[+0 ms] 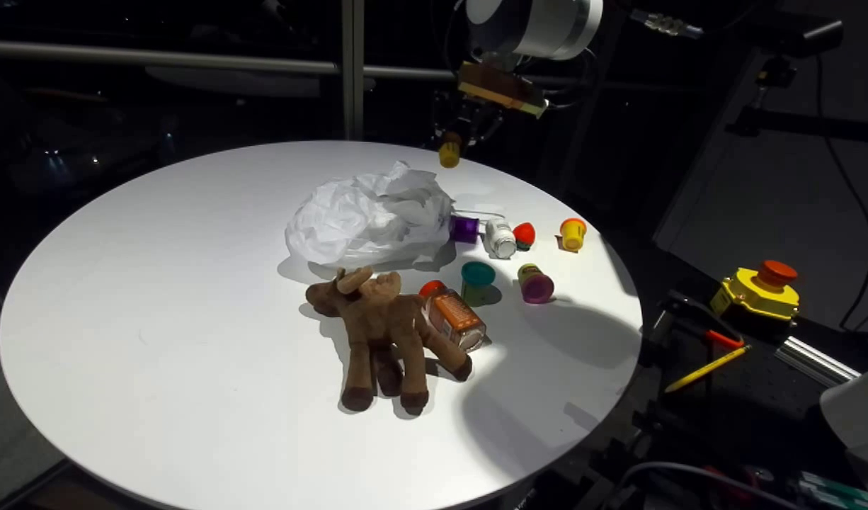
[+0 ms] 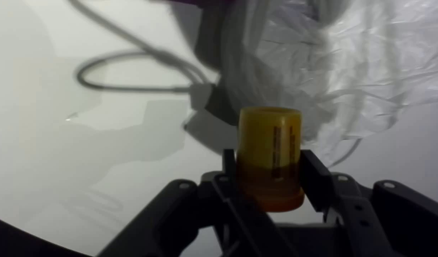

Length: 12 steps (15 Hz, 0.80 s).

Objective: Put the objects on the table in the plastic bag

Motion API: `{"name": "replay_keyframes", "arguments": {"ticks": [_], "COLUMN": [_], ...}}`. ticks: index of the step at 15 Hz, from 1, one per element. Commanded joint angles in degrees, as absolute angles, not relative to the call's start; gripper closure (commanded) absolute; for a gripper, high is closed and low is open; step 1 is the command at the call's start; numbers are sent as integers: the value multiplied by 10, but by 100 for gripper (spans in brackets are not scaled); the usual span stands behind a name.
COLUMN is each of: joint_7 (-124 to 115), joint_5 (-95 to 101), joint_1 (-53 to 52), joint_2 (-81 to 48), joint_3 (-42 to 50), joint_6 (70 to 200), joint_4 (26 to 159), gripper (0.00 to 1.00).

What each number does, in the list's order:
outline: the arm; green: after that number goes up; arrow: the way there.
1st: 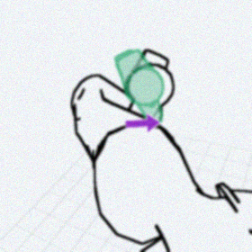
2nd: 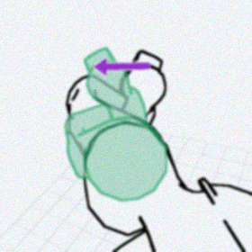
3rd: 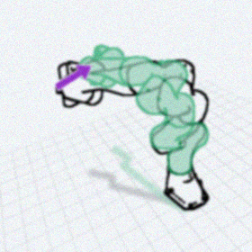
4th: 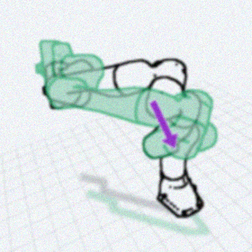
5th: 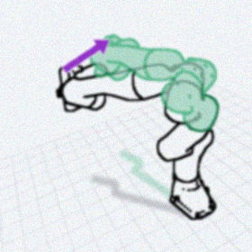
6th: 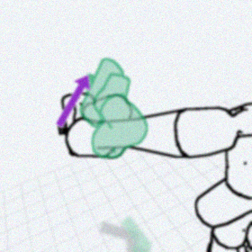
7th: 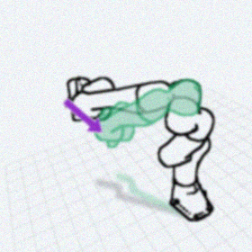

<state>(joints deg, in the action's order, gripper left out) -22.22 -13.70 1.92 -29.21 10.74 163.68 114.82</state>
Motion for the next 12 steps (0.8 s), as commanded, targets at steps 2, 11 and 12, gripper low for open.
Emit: {"name": "replay_keyframes", "arguments": {"ticks": [2,11,12], "joint_7": [-156,-120,-120], "joint_5": [-188,-160,-154], "joint_1": [59,54,52], "joint_2": [-310,-391,-393], "joint_3": [-1,8,14], "joint_6": [1702,1734,1739], "joint_4": [1141,1139,1140], "gripper": [77,77,77]}}
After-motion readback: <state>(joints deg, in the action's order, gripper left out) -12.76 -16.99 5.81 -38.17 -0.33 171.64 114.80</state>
